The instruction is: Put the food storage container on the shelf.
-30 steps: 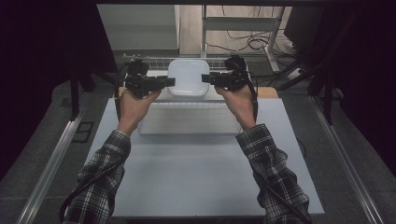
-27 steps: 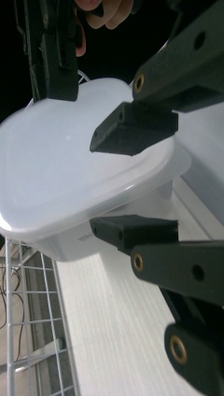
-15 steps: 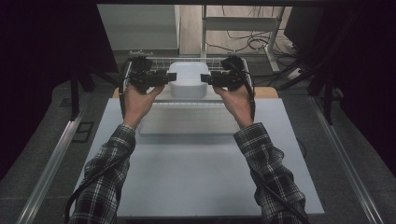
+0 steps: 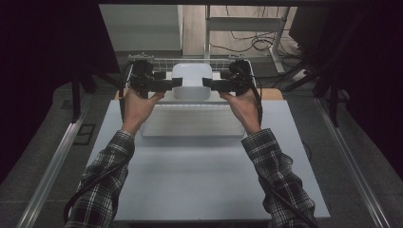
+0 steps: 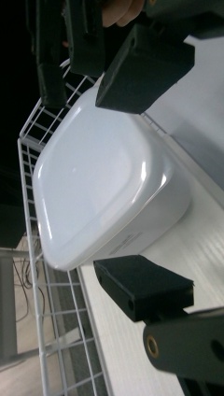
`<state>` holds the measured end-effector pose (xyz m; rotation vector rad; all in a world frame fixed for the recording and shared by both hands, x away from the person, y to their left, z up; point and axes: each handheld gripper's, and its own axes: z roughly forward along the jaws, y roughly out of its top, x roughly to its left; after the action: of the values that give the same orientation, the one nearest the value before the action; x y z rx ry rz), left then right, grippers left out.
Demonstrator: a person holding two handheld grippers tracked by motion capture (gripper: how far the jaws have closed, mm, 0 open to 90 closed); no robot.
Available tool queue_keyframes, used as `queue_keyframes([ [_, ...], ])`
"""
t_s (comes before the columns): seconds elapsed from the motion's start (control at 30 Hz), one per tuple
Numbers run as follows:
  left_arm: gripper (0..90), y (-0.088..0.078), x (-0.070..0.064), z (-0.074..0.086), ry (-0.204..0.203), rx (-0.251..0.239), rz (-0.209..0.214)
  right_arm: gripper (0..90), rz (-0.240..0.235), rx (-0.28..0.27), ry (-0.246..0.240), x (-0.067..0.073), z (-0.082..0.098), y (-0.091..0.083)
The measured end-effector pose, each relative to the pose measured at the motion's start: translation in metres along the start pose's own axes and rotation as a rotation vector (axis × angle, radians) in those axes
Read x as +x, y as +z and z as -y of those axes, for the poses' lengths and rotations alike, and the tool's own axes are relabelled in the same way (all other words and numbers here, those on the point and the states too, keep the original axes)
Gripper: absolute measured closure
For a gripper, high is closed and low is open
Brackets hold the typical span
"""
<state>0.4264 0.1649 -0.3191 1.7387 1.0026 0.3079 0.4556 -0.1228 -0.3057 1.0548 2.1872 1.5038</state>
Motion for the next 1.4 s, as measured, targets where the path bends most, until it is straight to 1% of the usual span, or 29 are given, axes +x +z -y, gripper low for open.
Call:
queue_keyframes([
  [0.1,9.9,-0.003,-0.002,0.007,0.023,0.005,0.022,11.3,-0.016,0.006,-0.03,0.005,0.005,-0.002],
  [0.17,8.2,-0.004,-0.004,0.011,0.026,0.008,0.04,9.8,-0.017,0.009,-0.056,0.007,0.008,-0.003],
  [0.27,6.6,-0.006,-0.006,0.018,0.057,0.021,0.042,7.8,-0.016,0.022,-0.084,0.012,0.014,-0.004],
  [0.37,6.0,-0.008,-0.007,0.024,0.071,0.02,0.05,6.5,-0.014,0.035,-0.102,0.015,0.019,-0.004],
  [0.67,6.3,-0.013,-0.01,0.041,0.087,0.024,0.075,4.7,-0.028,0.047,-0.119,0.019,0.029,-0.007],
  [0.77,6.4,-0.015,-0.011,0.046,0.084,0.024,0.086,4.7,-0.028,0.037,-0.132,0.022,0.032,-0.01],
  [0.9,5.9,-0.017,-0.012,0.053,0.09,0.027,0.091,4.6,-0.031,0.038,-0.145,0.025,0.036,-0.013],
  [1.0,5.2,-0.019,-0.014,0.057,0.104,0.022,0.096,4.5,-0.034,0.046,-0.157,0.027,0.039,-0.015],
  [1.1,5.1,-0.021,-0.018,0.061,0.135,0.017,0.085,4.4,-0.033,0.05,-0.17,0.028,0.044,-0.016],
  [1.2,4.6,-0.022,-0.022,0.067,0.153,0.013,0.085,4.4,-0.035,0.049,-0.18,0.028,0.049,-0.019],
  [1.4,2.6,-0.019,-0.028,0.078,0.172,0.023,0.11,4.2,-0.039,0.053,-0.189,0.028,0.058,-0.024],
])
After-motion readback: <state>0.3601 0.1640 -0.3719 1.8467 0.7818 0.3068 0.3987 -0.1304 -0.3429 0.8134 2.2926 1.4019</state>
